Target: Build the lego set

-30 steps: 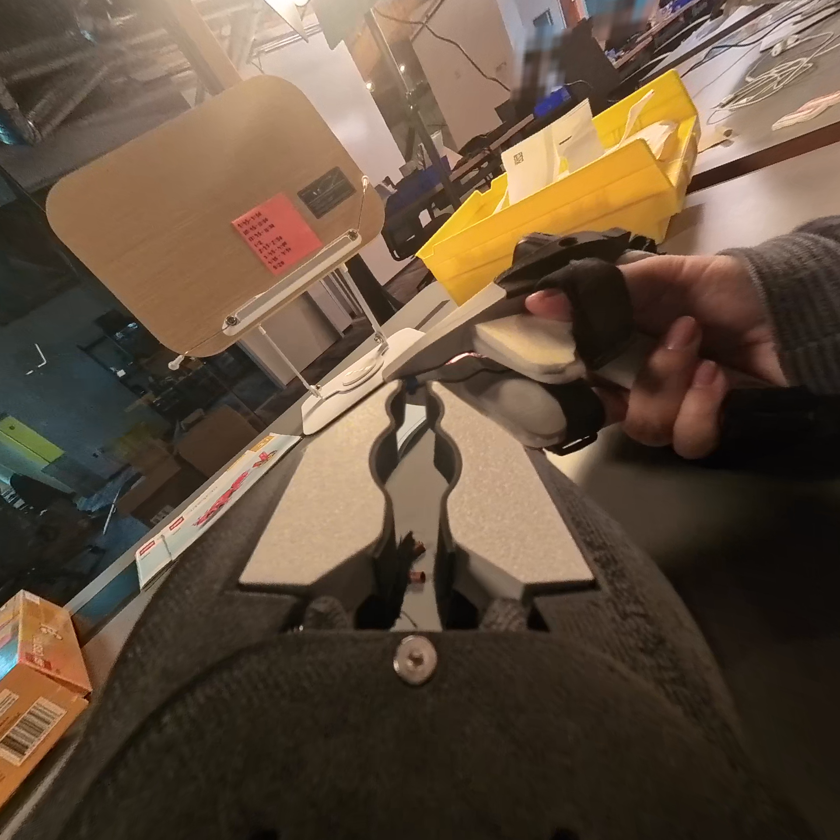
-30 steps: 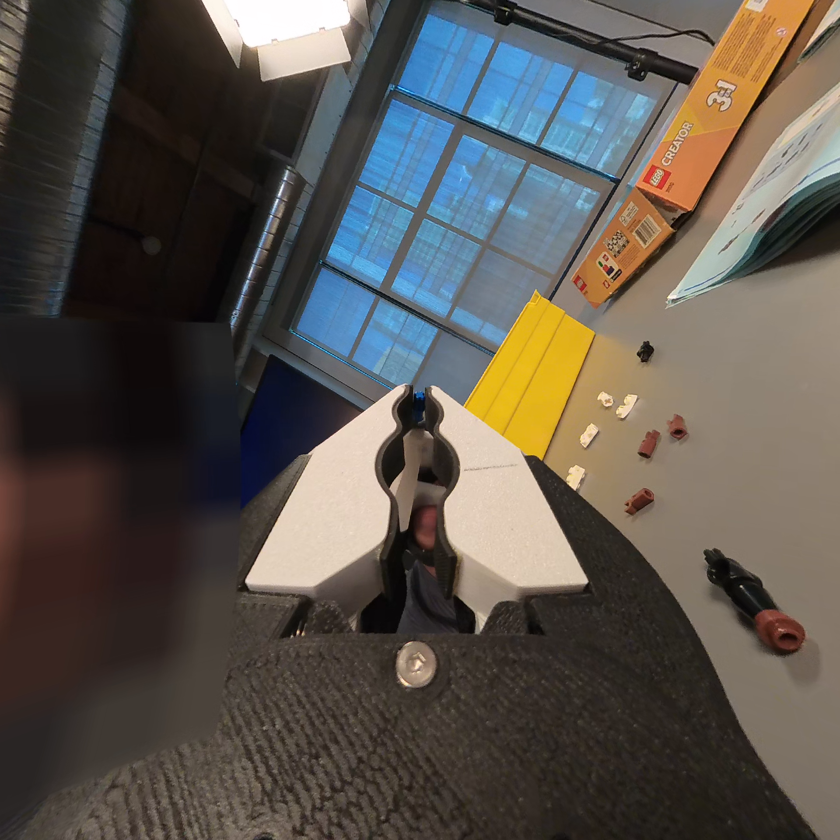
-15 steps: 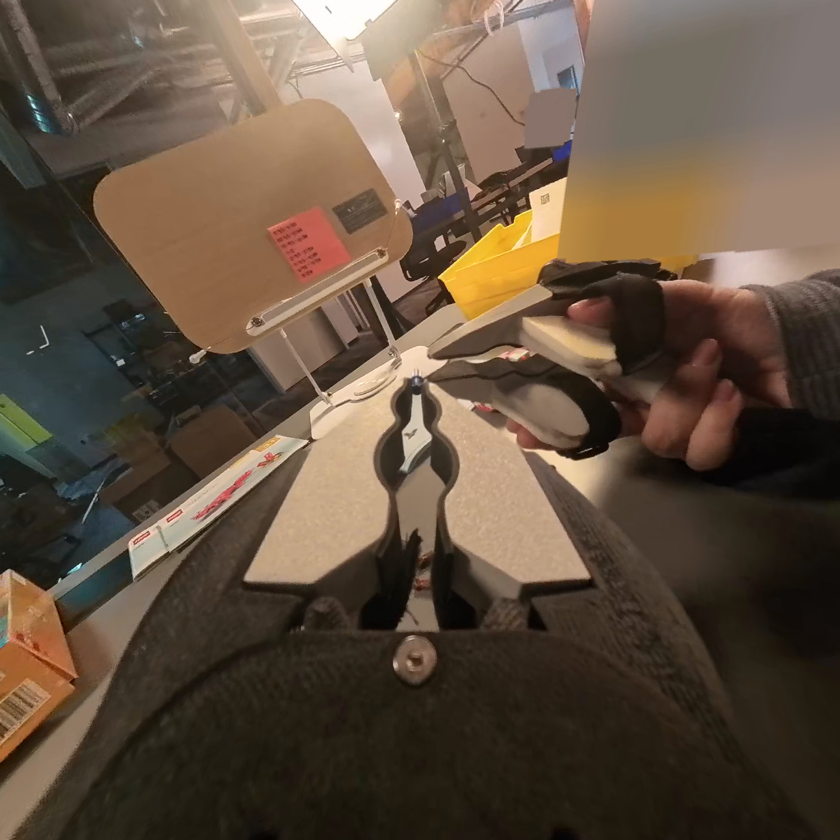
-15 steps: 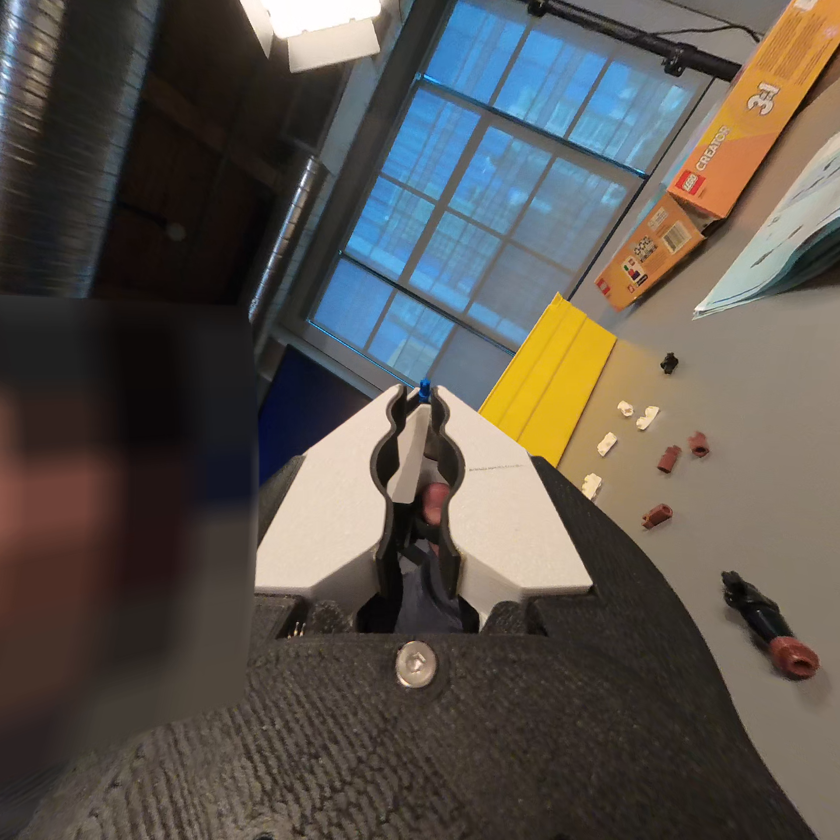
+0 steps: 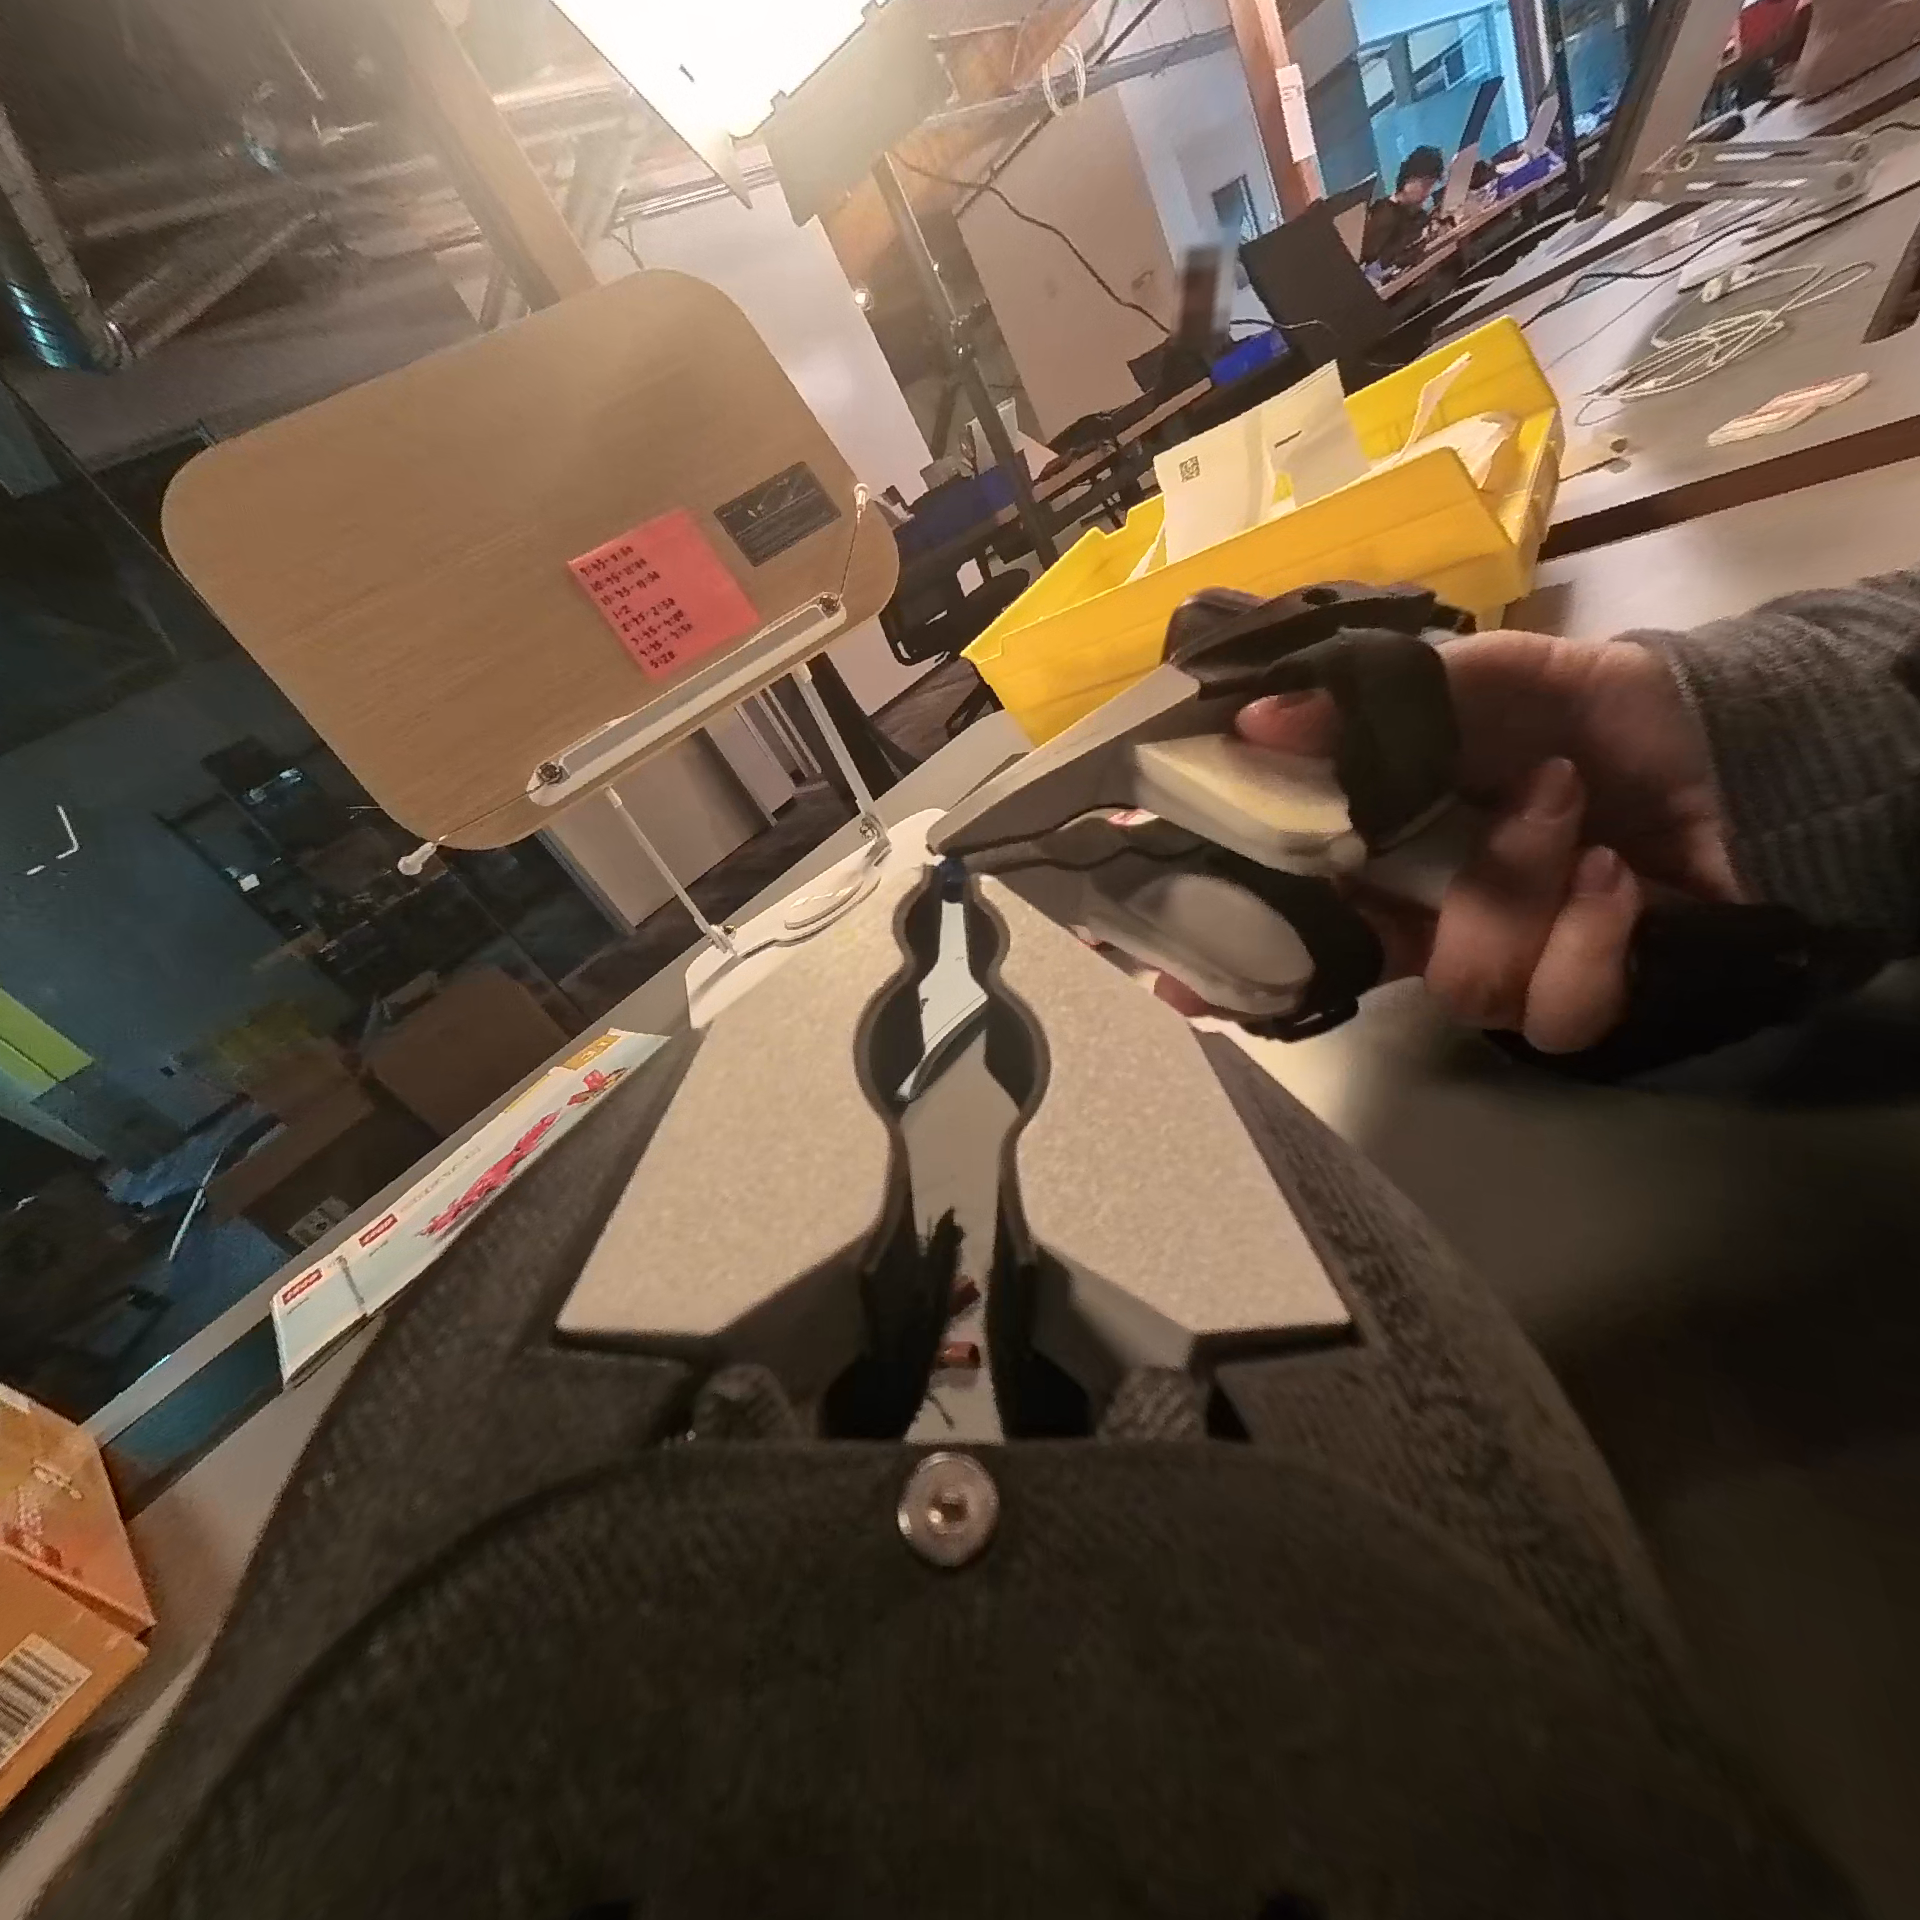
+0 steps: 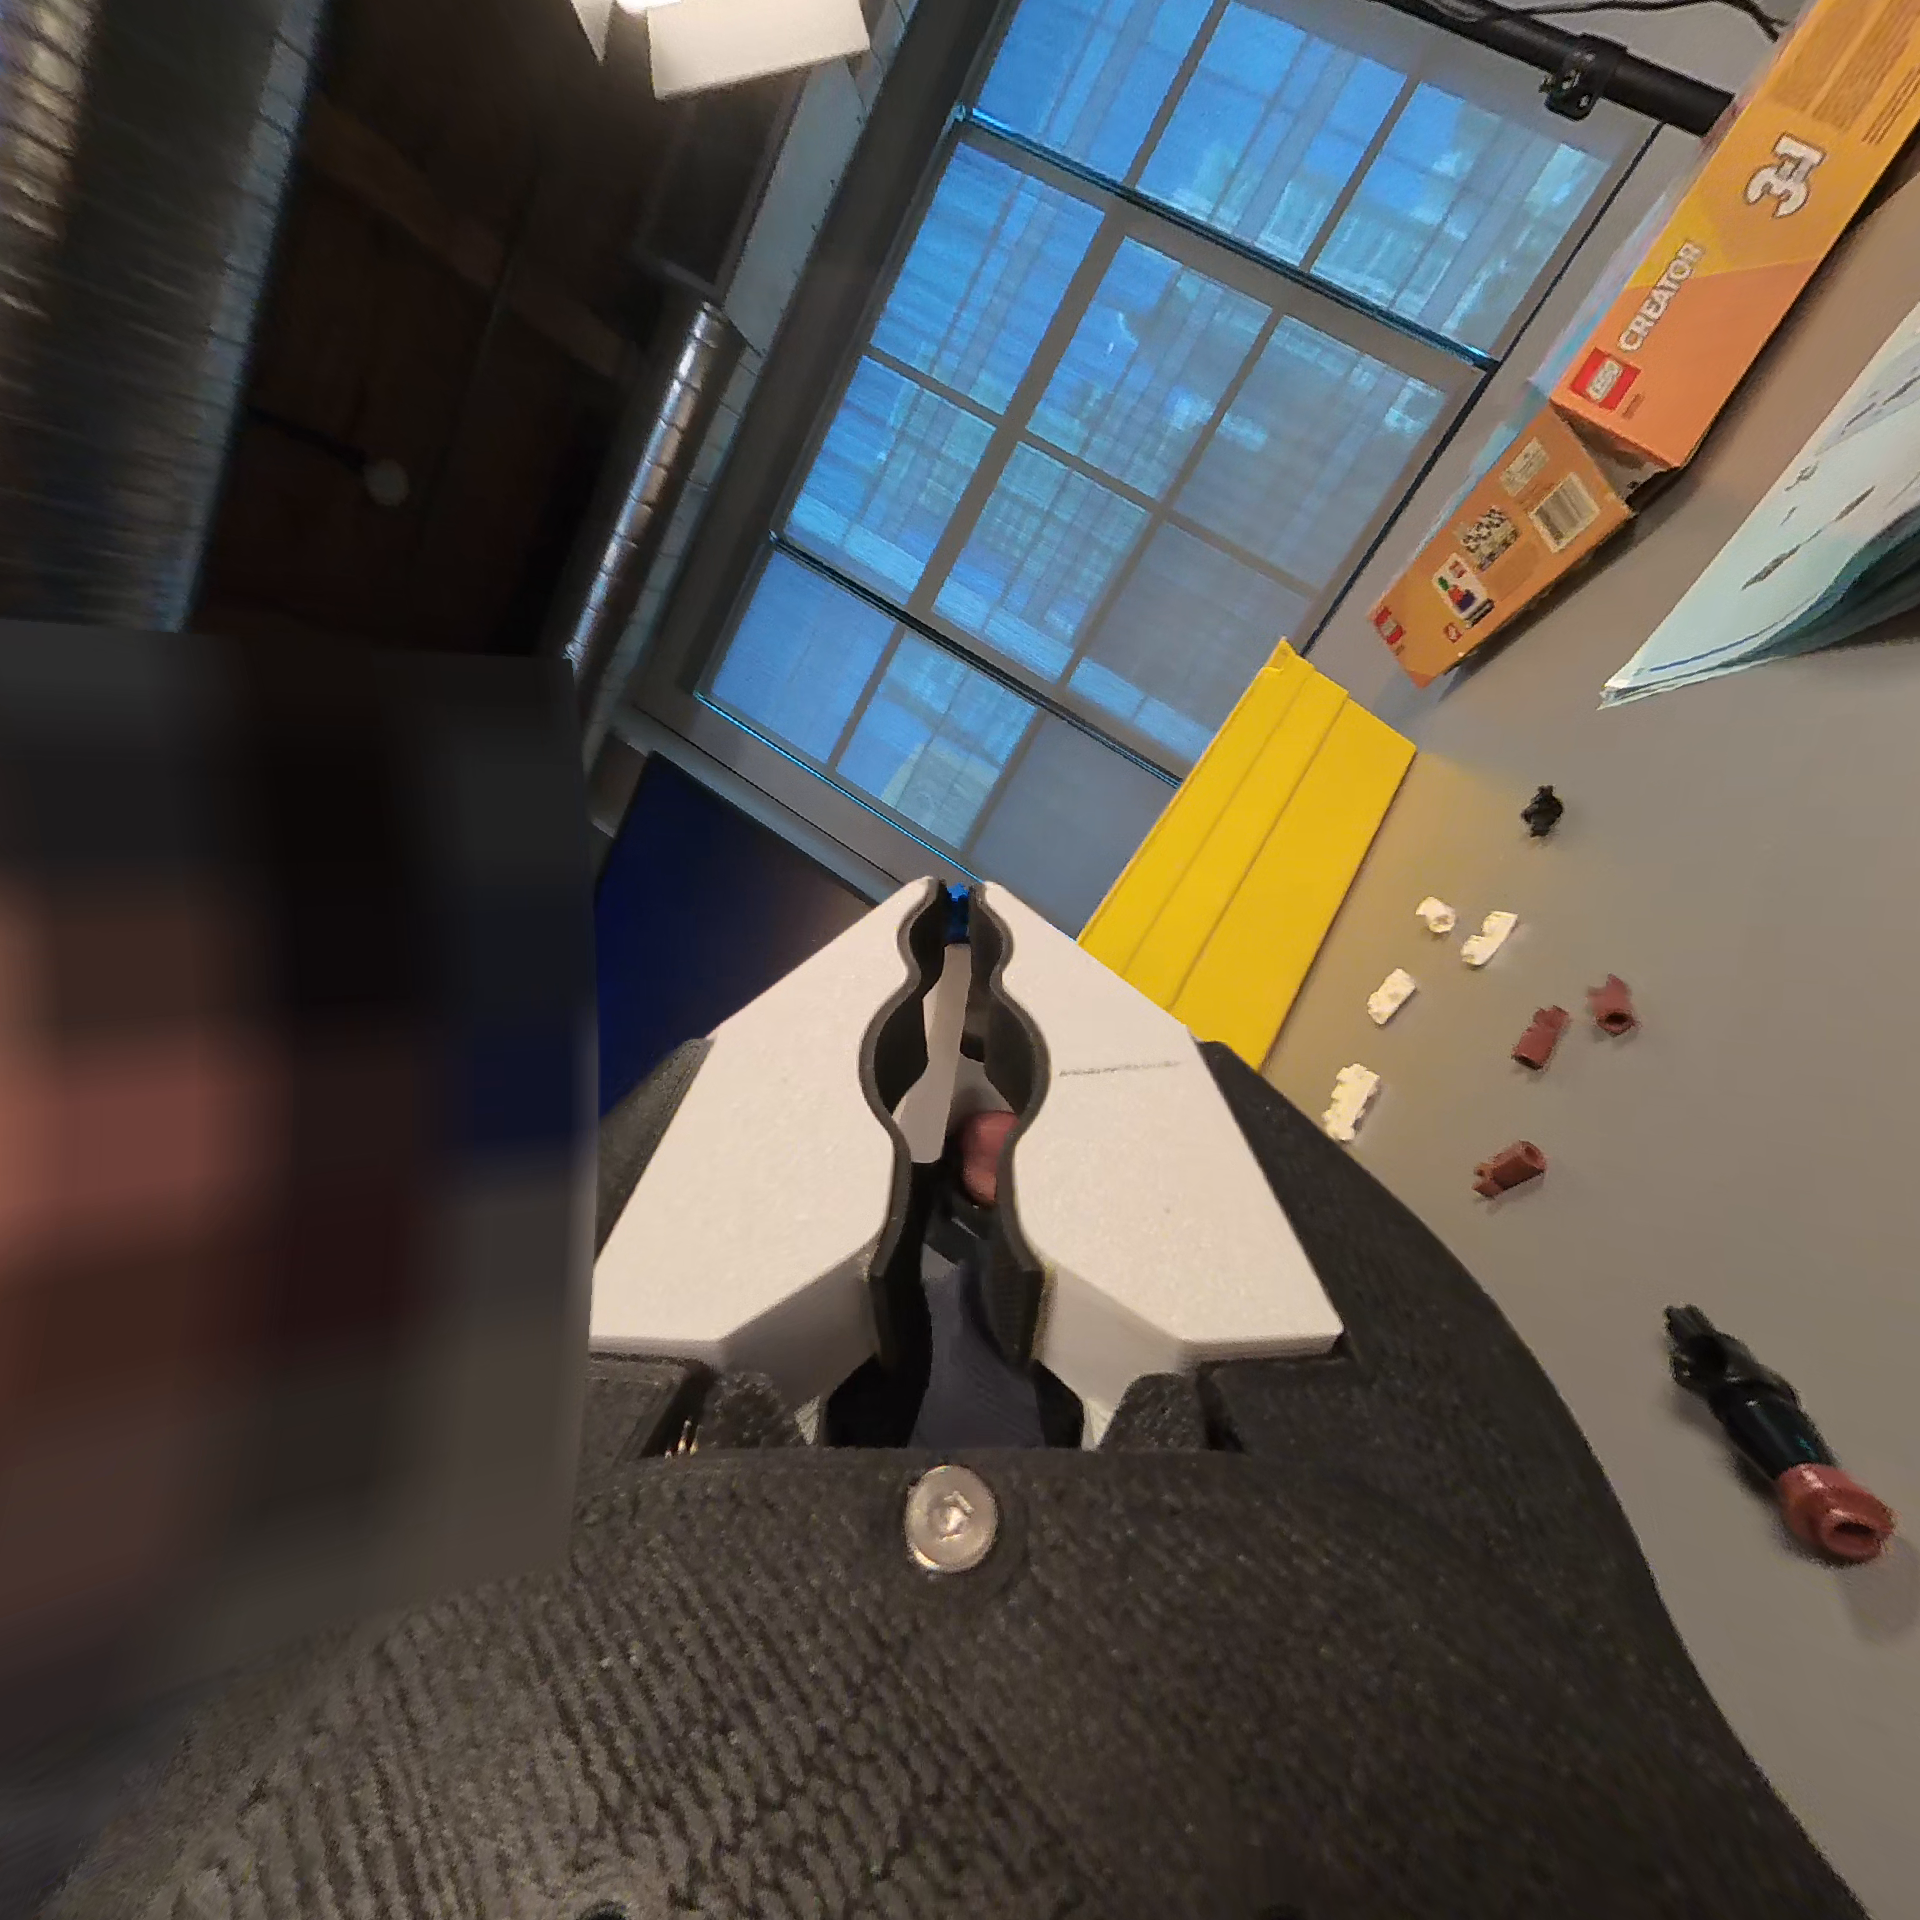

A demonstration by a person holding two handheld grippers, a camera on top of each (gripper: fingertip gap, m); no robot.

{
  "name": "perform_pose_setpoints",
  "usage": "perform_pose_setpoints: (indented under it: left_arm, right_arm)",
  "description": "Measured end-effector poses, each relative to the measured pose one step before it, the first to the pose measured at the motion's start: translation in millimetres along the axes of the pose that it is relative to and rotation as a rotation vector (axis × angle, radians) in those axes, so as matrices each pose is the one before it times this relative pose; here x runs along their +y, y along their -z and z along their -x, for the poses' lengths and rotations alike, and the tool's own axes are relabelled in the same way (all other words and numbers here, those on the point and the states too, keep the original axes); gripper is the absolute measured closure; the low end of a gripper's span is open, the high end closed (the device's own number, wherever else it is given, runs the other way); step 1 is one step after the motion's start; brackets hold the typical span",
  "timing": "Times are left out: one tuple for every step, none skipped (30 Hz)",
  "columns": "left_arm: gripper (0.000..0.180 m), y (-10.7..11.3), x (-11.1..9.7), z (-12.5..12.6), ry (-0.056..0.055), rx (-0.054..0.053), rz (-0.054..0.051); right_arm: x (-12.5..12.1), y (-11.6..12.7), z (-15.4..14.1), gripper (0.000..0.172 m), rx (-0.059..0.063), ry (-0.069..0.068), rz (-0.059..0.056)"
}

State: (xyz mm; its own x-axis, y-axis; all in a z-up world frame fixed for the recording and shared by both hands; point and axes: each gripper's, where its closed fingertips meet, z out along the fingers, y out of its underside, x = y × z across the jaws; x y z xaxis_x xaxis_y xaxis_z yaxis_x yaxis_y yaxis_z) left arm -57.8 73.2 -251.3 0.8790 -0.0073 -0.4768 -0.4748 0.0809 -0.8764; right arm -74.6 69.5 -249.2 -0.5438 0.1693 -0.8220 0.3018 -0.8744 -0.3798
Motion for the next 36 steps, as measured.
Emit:
perform_pose_setpoints:
  left_arm:
    - [0.177, 0.24, -0.29, -0.46, 0.0000, 0.0028, -0.0040]
    - [0.177, 0.18, -0.77, -0.67, -0.0039, 0.0028, -0.0078]
    - [0.177, 0.28, -0.64, -0.58, -0.0080, 0.0018, -0.0080]
    - [0.177, 0.06, 0.06, -0.39, -0.0063, 0.0010, -0.0024]
    - [0.177, -0.18, 0.16, -0.57, -0.0027, 0.0009, 0.0003]
    - [0.177, -0.05, -0.24, -0.84, -0.0019, 0.0034, -0.0021]
    - [0.177, -0.07, -0.25, -1.33, -0.0007, 0.0069, -0.0025]
    - [0.177, -0.11, -0.01, -0.55, 0.0022, 0.0028, -0.0002]
    - [0.176, -0.32, 0.50, -0.82, 0.0065, 0.0062, 0.0021]
    - [0.174, -0.74, 0.97, -1.69, 0.0156, 0.0159, 0.0032]
    - [0.172, -0.97, 1.77, -2.01, 0.0279, 0.0222, 0.0077]
    - [0.173, -0.88, 1.92, -2.70, 0.0304, 0.0288, 0.0067]
    - [0.172, -1.18, 1.91, -3.06, 0.0279, 0.0296, 0.0059]
    - [0.170, -1.69, 2.69, -3.59, 0.0256, 0.0352, 0.0129]
    - [0.167, -2.34, 4.43, -5.22, 0.0198, 0.0492, 0.0272]
    - [0.162, -3.32, 7.10, -5.19, 0.0160, 0.0556, 0.0488]
    - [0.156, -4.34, 9.44, -1.30, 0.0245, 0.0370, 0.0726]
    - [0.147, -4.94, 9.15, -1.41, 0.0434, 0.0437, 0.0813]
    - [0.140, -4.87, 7.14, -1.98, 0.0520, 0.0500, 0.0711]
    - [0.138, -4.26, 4.87, -2.27, 0.0403, 0.0504, 0.0525]
    - [0.136, -4.09, 3.65, -0.69, 0.0256, 0.0392, 0.0421]
    - [0.135, -3.82, 4.17, -0.51, 0.0138, 0.0355, 0.0432]
    - [0.135, -4.03, 6.04, 0.42, 0.0035, 0.0310, 0.0533]
    - [0.135, -4.51, 7.23, 2.25, 0.0025, 0.0206, 0.0550]
    - [0.135, -4.77, 6.13, 2.29, 0.0061, 0.0161, 0.0417]
    - [0.136, -4.66, 3.66, 0.54, 0.0039, 0.0197, 0.0212]
    - [0.141, -4.57, 2.96, -0.49, -0.0066, 0.0189, 0.0118]
    - [0.143, -4.18, 3.12, 1.24, -0.0131, 0.0025, 0.0155]
    - [0.144, -3.49, 2.65, 1.30, -0.0219, -0.0003, 0.0183]
    - [0.148, -1.43, -2.79, 0.73, -0.0198, 0.0031, -0.0101]
    - [0.150, -0.98, -0.96, 2.94, -0.0169, -0.0105, 0.0068]
    - [0.151, -0.95, 0.07, 0.78, -0.0182, 0.0034, 0.0132]
    - [0.153, -0.49, -0.22, -0.81, -0.0064, 0.0124, 0.0068]
    - [0.155, -0.22, -0.06, -1.15, 0.0038, 0.0136, 0.0011]
    - [0.155, 0.03, 0.14, -1.70, 0.0039, 0.0140, -0.0045]
    - [0.155, -0.03, 0.13, -0.96, 0.0009, 0.0080, -0.0076]
  right_arm:
    - [0.40, 0.78, 0.52, 0.170, 0.0059, 0.0172, 0.0094]
    - [0.49, -0.11, 0.84, 0.170, 0.0021, 0.0164, 0.0104]
    - [0.76, 0.02, 0.64, 0.170, 0.0015, 0.0127, 0.0093]
    - [0.61, 0.35, -0.23, 0.170, 0.0040, 0.0121, 0.0084]
    - [-0.99, -0.18, 0.32, 0.170, 0.0033, 0.0108, 0.0084]
    - [0.13, 0.39, 0.12, 0.170, 0.0023, 0.0076, 0.0091]
    - [0.05, 0.26, 0.22, 0.170, 0.0016, 0.0088, 0.0083]
    - [-0.15, 0.59, 0.04, 0.169, 0.0045, 0.0113, 0.0095]
    - [-0.38, 0.34, -0.08, 0.169, 0.0090, 0.0152, 0.0081]
    - [-2.07, 1.58, 0.17, 0.169, 0.0093, 0.0157, 0.0033]
    - [-2.74, 2.43, -0.38, 0.170, 0.0137, 0.0186, 0.0004]
    - [-4.17, 3.73, -1.32, 0.170, 0.0154, 0.0193, -0.0104]
    - [-5.38, 4.00, -1.35, 0.170, 0.0139, 0.0162, -0.0110]
    - [-6.46, 4.96, -1.81, 0.170, 0.0146, 0.0149, -0.0148]
    - [-6.43, 5.14, -3.26, 0.170, 0.0195, 0.0178, -0.0102]
    - [-5.50, 5.34, -3.64, 0.170, 0.0245, 0.0293, 0.0020]
    - [-3.57, 5.81, -4.59, 0.169, 0.0333, 0.0437, 0.0157]
    - [-3.43, 5.54, -5.41, 0.169, 0.0414, 0.0534, 0.0187]
    - [-2.07, 4.92, -3.74, 0.169, 0.0320, 0.0562, 0.0246]
    - [-0.44, 3.80, -1.98, 0.169, 0.0229, 0.0498, 0.0316]
    - [1.16, 2.78, -2.36, 0.170, 0.0251, 0.0494, 0.0355]
    - [3.20, 1.59, -1.95, 0.170, 0.0222, 0.0468, 0.0407]
    - [5.07, 0.64, -1.78, 0.170, 0.0173, 0.0374, 0.0439]
    - [5.17, -0.29, -1.53, 0.170, 0.0143, 0.0300, 0.0398]
    - [4.83, -0.66, -1.21, 0.170, 0.0087, 0.0215, 0.0307]
    - [3.78, -0.45, -0.65, 0.170, 0.0028, 0.0129, 0.0257]
    - [3.92, -0.85, 0.79, 0.170, -0.0047, 0.0105, 0.0275]
    - [4.20, -2.07, 0.97, 0.170, -0.0073, 0.0123, 0.0281]
    - [5.11, -0.41, -1.26, 0.170, 0.0065, 0.0134, 0.0334]
    - [5.68, -1.32, -0.92, 0.170, 0.0056, 0.0180, 0.0316]
    - [5.66, -2.97, 0.13, 0.170, 0.0070, 0.0187, 0.0378]
    - [5.41, -2.12, -1.46, 0.170, 0.0120, 0.0211, 0.0317]
    - [4.65, -2.49, 0.06, 0.170, 0.0086, 0.0138, 0.0286]
    - [2.13, -2.65, 1.68, 0.169, -0.0098, 0.0010, 0.0166]
    - [-0.04, -1.27, 1.46, 0.169, -0.0048, 0.0011, 0.0011]
    - [0.23, -0.73, 0.50, 0.170, 0.0000, -0.0030, 0.0021]
